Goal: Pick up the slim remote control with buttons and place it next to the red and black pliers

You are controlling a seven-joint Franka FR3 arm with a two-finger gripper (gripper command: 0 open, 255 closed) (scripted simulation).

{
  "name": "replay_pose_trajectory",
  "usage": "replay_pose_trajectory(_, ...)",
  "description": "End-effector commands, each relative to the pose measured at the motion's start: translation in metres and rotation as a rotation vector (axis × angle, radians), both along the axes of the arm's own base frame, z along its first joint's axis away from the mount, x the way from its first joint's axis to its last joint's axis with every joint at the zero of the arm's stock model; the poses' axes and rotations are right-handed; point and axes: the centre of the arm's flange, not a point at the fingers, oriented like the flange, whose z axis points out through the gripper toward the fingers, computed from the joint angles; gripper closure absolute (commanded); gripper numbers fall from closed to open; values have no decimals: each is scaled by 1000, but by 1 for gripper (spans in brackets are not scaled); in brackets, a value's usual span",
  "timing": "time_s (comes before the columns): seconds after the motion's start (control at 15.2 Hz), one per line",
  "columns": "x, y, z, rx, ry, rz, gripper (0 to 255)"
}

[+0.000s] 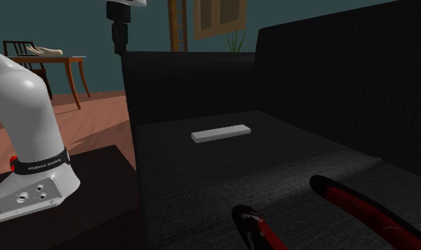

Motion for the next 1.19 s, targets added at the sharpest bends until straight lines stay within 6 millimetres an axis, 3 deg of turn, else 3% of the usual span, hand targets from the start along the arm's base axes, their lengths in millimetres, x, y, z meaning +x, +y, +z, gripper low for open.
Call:
replay_pose_trajectory(0.0, 0, 0, 0, 0, 0, 0, 0)
replay_pose_trajectory(1.12, 97, -150, -115, -67, -52, 2, 0)
